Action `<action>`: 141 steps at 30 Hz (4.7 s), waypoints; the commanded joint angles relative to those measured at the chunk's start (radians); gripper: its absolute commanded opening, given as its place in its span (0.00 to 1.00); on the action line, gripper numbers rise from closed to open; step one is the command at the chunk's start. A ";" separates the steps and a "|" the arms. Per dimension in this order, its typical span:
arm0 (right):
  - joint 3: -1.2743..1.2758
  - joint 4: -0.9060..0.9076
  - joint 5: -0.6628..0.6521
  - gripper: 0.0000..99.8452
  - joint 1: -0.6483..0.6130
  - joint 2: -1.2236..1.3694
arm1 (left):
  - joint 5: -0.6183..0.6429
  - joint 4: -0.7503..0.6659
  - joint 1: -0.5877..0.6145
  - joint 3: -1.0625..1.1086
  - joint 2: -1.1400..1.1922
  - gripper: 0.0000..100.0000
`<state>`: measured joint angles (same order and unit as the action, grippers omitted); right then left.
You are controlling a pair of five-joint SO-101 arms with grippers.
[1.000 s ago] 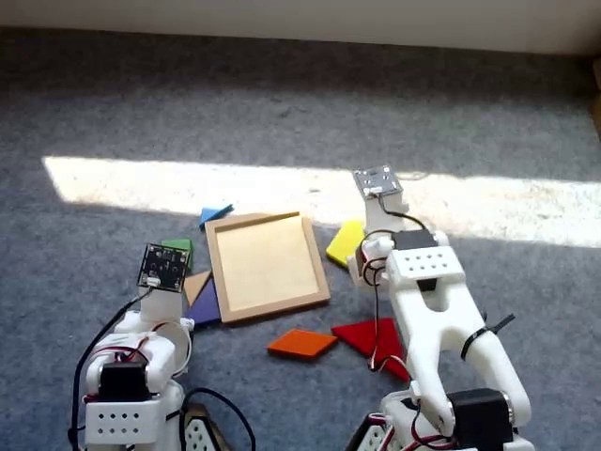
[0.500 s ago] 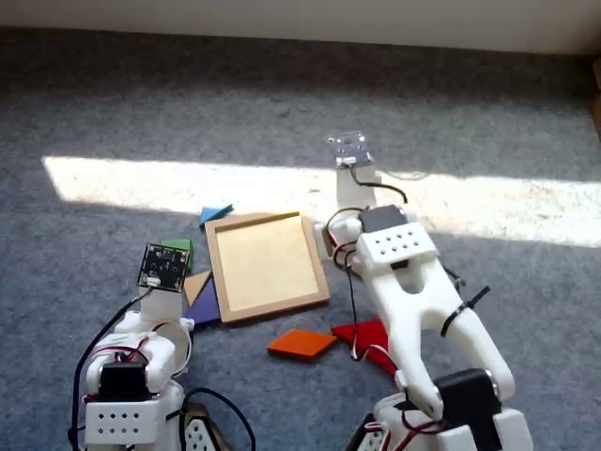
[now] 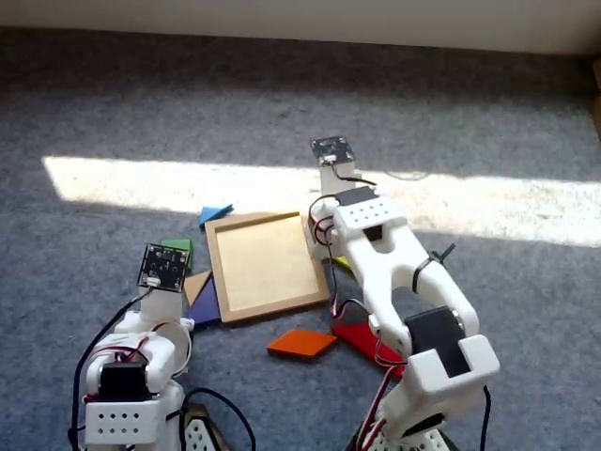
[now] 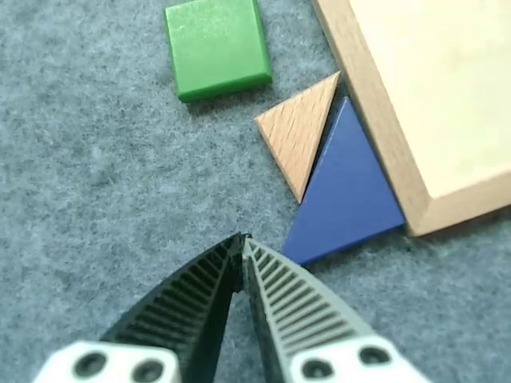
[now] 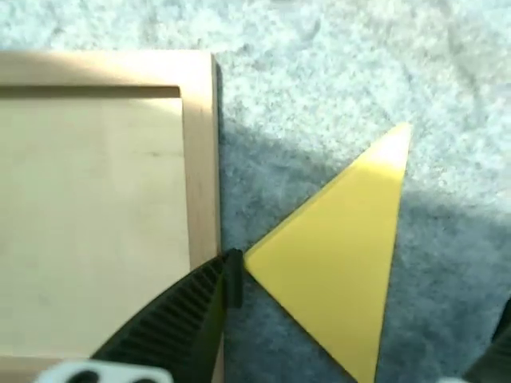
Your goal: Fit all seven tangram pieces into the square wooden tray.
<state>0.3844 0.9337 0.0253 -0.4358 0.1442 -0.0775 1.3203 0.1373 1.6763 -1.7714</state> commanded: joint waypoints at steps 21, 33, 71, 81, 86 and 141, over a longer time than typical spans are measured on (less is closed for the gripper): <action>-0.134 0.033 0.002 0.23 0.051 0.127 | -0.003 0.006 0.008 0.019 -0.048 0.01; -0.148 0.154 -0.034 0.22 0.008 -0.139 | -0.003 0.006 0.008 0.019 -0.048 0.01; -0.320 0.117 0.193 0.34 -0.288 0.157 | -0.003 0.006 0.008 0.019 -0.048 0.01; -0.361 0.160 0.183 0.34 -0.280 0.154 | -0.003 0.006 0.008 0.019 -0.048 0.01; -0.421 0.219 0.114 0.30 -0.280 0.104 | -0.003 0.006 0.008 0.019 -0.048 0.01; -0.251 0.570 0.031 0.01 -0.154 -0.410 | -0.003 0.006 0.008 0.019 -0.048 0.01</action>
<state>0.0115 1.4968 0.0698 -0.6030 -0.0875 -0.0775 1.3203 0.1373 1.6763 -1.7714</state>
